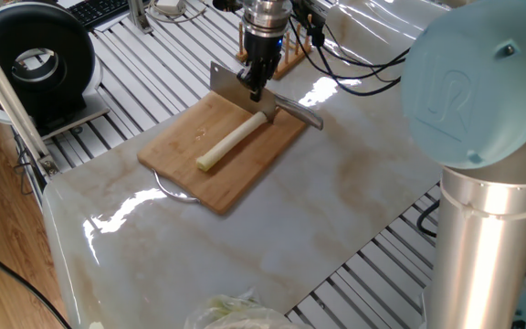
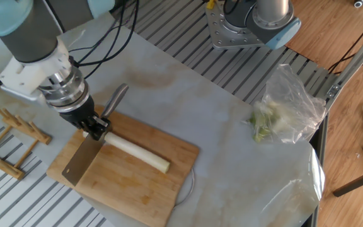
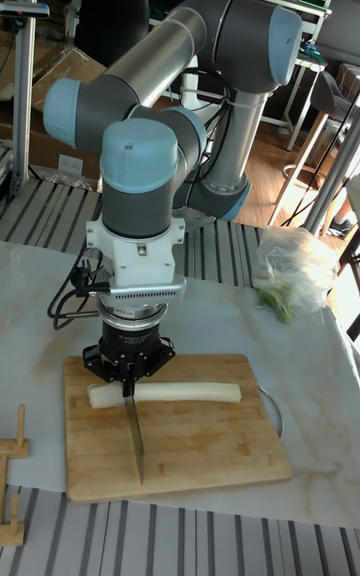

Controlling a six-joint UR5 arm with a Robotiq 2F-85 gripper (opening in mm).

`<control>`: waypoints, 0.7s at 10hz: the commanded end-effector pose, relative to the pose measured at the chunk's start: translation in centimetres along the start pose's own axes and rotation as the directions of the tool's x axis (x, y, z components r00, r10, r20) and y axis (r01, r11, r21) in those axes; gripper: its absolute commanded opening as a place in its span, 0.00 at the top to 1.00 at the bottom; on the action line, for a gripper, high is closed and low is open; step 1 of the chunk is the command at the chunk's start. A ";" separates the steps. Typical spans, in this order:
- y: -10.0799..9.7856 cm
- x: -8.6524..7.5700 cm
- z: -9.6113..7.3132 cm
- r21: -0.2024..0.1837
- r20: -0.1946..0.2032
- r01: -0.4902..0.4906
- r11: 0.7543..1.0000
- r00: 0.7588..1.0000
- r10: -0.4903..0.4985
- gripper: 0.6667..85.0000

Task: Chop the scallions

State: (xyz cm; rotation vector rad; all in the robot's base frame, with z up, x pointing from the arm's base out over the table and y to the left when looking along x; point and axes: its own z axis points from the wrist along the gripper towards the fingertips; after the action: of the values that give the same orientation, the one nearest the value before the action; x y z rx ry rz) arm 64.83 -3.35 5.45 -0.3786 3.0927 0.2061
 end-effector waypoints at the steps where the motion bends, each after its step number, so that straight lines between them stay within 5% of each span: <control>1: 0.1 -0.4 0.5 0.008 0.021 0.004 1.000 1.000 -0.004 0.99; 4: -0.6 0.9 -2.3 -0.010 -0.035 0.033 0.999 0.999 -0.033 0.99; 7: -0.9 -1.1 0.5 0.094 0.025 -0.005 0.996 1.000 0.003 0.99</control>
State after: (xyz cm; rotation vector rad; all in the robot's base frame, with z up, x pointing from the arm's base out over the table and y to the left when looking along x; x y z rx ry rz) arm 64.98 -4.16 5.91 -0.4048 3.0961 0.1389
